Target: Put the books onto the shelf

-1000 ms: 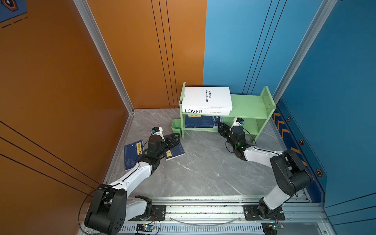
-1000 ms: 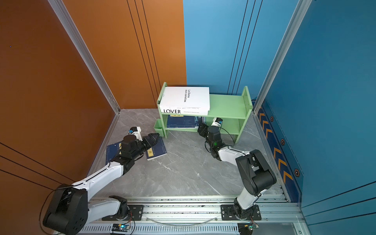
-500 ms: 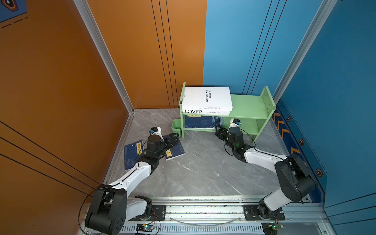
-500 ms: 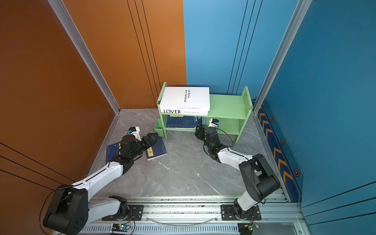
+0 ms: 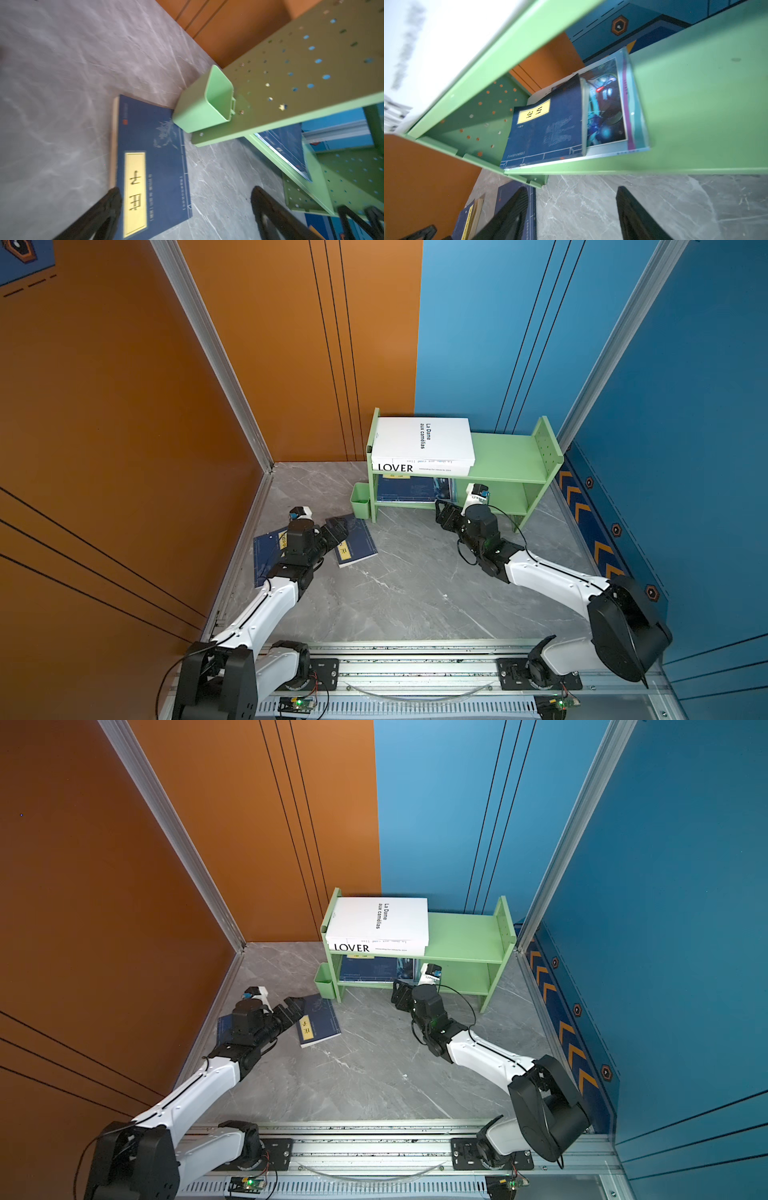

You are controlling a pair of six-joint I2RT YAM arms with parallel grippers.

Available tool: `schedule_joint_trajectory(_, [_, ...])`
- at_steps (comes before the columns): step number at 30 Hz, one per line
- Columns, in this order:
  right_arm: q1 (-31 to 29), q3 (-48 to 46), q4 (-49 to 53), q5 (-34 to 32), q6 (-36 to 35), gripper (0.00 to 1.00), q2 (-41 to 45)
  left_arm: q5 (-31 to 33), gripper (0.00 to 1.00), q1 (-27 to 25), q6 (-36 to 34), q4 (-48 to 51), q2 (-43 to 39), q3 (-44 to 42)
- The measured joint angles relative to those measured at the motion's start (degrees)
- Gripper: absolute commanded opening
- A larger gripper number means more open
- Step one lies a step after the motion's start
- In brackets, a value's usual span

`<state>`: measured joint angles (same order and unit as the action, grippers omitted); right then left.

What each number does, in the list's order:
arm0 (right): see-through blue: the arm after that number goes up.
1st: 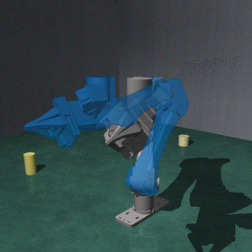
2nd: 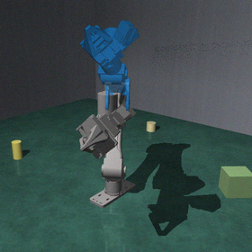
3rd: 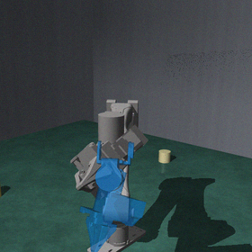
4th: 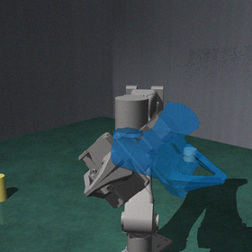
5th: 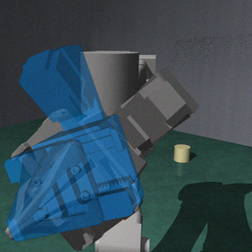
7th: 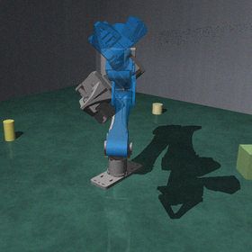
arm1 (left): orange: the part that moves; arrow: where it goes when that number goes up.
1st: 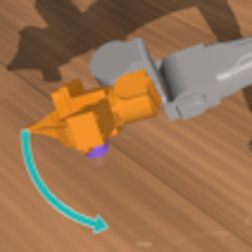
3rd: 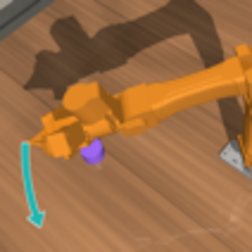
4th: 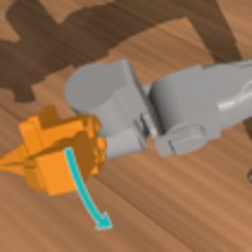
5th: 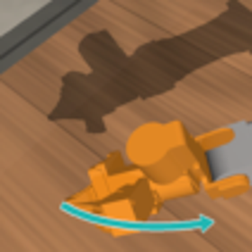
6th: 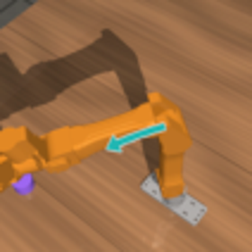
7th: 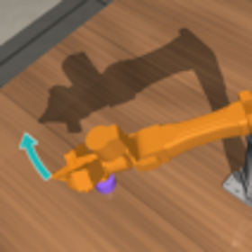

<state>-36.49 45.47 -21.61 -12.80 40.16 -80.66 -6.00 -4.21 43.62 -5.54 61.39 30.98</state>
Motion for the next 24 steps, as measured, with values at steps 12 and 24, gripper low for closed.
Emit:
schedule_joint_trajectory(12, [-13.2, 8.9, 0.5, 1.2, 6.6, 0.67, -20.9, -5.2, 0.95, 5.4, -0.7, 5.9, 7.2, -2.9])
schedule_joint_trajectory(24, [-17.3, 30.3, 9.9, 4.3, 12.5, 0.65, -41.2, -7.1, 0.96, 5.3, -0.5, 3.5, 13.2, -2.9])
